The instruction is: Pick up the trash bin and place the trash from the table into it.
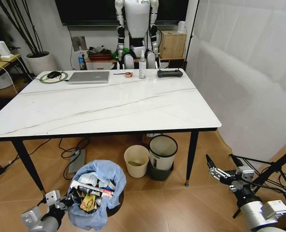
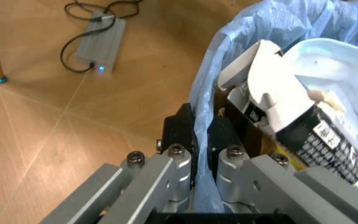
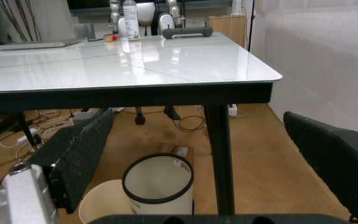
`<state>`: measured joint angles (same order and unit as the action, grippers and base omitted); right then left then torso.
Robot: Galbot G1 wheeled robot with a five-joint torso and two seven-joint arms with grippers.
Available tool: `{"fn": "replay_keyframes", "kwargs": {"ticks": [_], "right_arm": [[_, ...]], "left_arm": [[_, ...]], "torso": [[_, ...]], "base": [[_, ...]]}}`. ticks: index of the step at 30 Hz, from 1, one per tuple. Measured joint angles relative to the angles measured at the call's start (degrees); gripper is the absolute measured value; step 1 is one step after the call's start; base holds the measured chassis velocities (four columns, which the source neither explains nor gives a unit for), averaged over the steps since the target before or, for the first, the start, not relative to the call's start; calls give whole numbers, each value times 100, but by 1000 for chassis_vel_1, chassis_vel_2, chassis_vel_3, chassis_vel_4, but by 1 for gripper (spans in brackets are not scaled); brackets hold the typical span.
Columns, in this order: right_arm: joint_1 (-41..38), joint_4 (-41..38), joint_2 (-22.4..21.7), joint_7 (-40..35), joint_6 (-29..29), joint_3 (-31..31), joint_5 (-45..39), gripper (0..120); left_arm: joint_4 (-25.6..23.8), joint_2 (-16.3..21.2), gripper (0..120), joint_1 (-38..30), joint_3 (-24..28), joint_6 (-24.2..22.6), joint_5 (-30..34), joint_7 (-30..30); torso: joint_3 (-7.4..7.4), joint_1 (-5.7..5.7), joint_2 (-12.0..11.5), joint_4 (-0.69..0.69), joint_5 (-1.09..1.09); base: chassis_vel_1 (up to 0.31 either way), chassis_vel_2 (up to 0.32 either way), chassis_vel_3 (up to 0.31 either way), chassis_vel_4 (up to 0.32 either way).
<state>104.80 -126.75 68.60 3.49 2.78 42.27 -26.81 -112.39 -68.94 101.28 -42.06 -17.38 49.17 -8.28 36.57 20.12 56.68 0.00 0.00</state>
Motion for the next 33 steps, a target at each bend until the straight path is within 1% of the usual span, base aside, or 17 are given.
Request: {"fn": "replay_keyframes", "kwargs": {"ticks": [3, 4, 5, 6, 10, 11, 15, 17, 18, 21, 26, 27, 33], "right_arm": [[0, 0, 0, 0, 0, 0, 0, 100], [0, 0, 0, 0, 0, 0, 0, 100], [0, 0, 0, -1, 0, 0, 0, 100], [0, 0, 0, -1, 0, 0, 0, 100], [0, 0, 0, -1, 0, 0, 0, 100], [0, 0, 0, -1, 0, 0, 0, 100], [0, 1, 0, 0, 0, -1, 0, 100], [0, 1, 0, 0, 0, 0, 0, 100], [0, 1, 0, 0, 0, 0, 0, 100], [0, 0, 0, 0, 0, 0, 0, 100], [0, 0, 0, 0, 0, -1, 0, 100], [0, 0, 0, 0, 0, -1, 0, 100], [0, 0, 0, 0, 0, 0, 0, 100]], "left_arm": [[361, -5, 0, -175, 10, 15, -13, 53], [361, -5, 0, -175, 10, 15, -13, 53], [480, -6, 0, -228, 17, 23, -18, 75], [734, -9, 0, -330, 33, 44, -41, 124], [1343, -30, 0, -521, 92, 106, -134, 239], [1343, -30, 0, -521, 92, 106, -134, 239], [1735, -31, 0, -619, 109, 173, -241, 331], [1892, -28, 0, -692, 109, 208, -281, 370], [1892, -28, 0, -692, 109, 208, -281, 370], [2174, -40, 0, -830, 102, 274, -355, 408], [2405, -83, 0, -958, 92, 394, -443, 572], [2405, -83, 0, -958, 92, 394, -443, 572], [2744, -140, 0, -1128, 78, 562, -601, 756]], "torso": [[-51, -36, -87, 0, 0], [-51, -36, -87, 0, 0], [-66, -47, -113, 0, 0], [-93, -68, -162, 0, 0], [-164, -124, -290, 0, -1], [-164, -124, -290, 0, -1], [-239, -178, -417, 0, 0], [-270, -199, -468, 0, 0], [-270, -199, -468, 0, 0], [-324, -240, -566, 0, 0], [-413, -308, -721, 0, 0], [-413, -308, -721, 0, 0], [-509, -380, -890, 0, 0]], "base": [[0, 0, 0, 0], [0, 0, 0, 0], [0, 0, 0, 0], [0, 0, 0, 0], [0, 0, 0, 0], [0, 0, 0, 0], [0, 0, 0, 0], [0, 0, 0, 0], [0, 0, 0, 0], [0, 0, 0, 0], [0, 0, 0, 0], [0, 0, 0, 0], [0, 0, 0, 0]]}}
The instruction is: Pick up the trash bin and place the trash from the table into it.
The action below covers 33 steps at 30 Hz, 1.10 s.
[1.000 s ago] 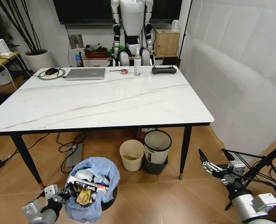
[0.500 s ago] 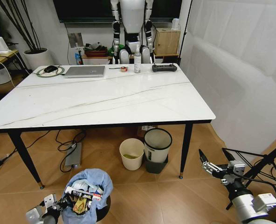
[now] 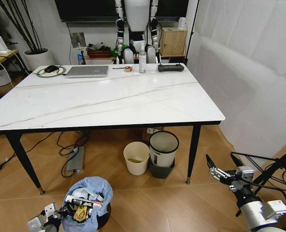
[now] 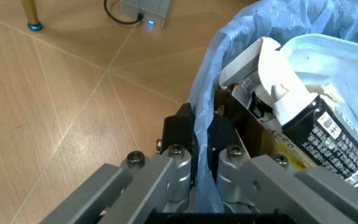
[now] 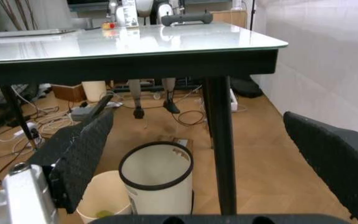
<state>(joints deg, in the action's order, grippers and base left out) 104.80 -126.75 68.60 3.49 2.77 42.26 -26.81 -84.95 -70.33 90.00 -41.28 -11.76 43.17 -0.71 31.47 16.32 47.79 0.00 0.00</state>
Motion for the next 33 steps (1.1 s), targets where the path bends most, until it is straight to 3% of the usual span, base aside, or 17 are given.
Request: {"fn": "replay_keyframes", "kwargs": {"ticks": [33], "right_arm": [[0, 0, 0, 0, 0, 0, 0, 100]], "left_arm": [[874, -223, 0, -384, -82, 494, -366, 527]], "torso": [[-479, -337, -818, 0, 0]], "base": [[0, 0, 0, 0]]}}
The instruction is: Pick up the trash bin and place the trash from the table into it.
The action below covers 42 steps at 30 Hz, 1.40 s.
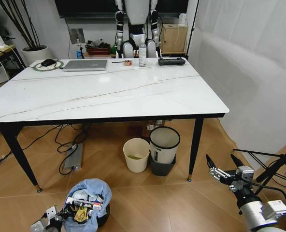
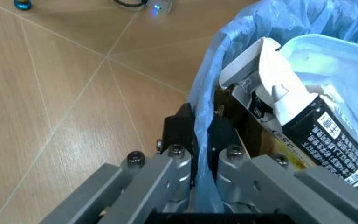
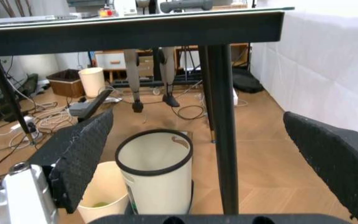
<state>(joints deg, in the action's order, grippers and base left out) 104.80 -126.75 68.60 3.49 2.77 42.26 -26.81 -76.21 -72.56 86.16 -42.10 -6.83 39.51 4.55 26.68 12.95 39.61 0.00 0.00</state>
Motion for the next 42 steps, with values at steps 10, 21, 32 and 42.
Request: {"fn": "replay_keyframes", "kwargs": {"ticks": [10, 21, 32, 42], "right_arm": [[0, 0, 0, 0, 0, 0, 0, 100], [0, 0, 0, 0, 0, 0, 0, 100], [0, 0, 0, 0, 0, 0, 0, 100], [0, 0, 0, 0, 0, 0, 0, 100]], "left_arm": [[8, 1, 0, -8, -27, 9, -2, 5], [-148, -46, 0, 19, -29, 18, -48, 1], [-116, -24, 0, 30, -66, 9, -33, -9], [-132, -24, 0, 32, -65, 2, -24, -14]], "torso": [[-141, -98, -239, 0, 1], [-270, -187, -455, 0, 1], [-476, -311, -787, 0, 0], [-603, -393, -994, 0, 0]], "base": [[0, 0, 0, 0], [0, 0, 0, 0], [0, 0, 0, 0], [0, 0, 0, 0]]}}
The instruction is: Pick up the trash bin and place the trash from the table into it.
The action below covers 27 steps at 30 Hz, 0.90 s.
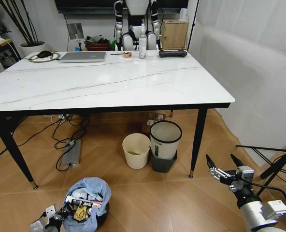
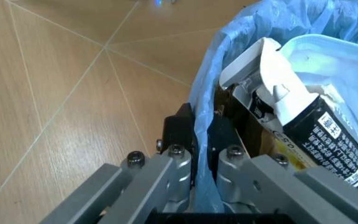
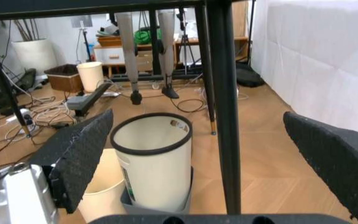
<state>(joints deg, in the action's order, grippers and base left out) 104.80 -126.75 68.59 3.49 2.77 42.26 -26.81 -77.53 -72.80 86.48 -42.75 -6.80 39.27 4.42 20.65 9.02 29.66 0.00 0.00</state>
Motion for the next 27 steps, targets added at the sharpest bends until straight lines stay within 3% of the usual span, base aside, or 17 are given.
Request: {"fn": "replay_keyframes", "kwargs": {"ticks": [9, 27], "right_arm": [[0, 0, 0, 0, 0, 0, 0, 100], [0, 0, 0, 0, 0, 0, 0, 100]], "left_arm": [[-46, 2, 0, 24, 5, 161, -24, -33], [125, -55, 0, -57, 27, 286, 157, -76]], "torso": [[-136, -83, -220, 0, -1], [-143, -89, -230, 0, 0]], "base": [[0, 0, 0, 0], [0, 0, 0, 0]]}}
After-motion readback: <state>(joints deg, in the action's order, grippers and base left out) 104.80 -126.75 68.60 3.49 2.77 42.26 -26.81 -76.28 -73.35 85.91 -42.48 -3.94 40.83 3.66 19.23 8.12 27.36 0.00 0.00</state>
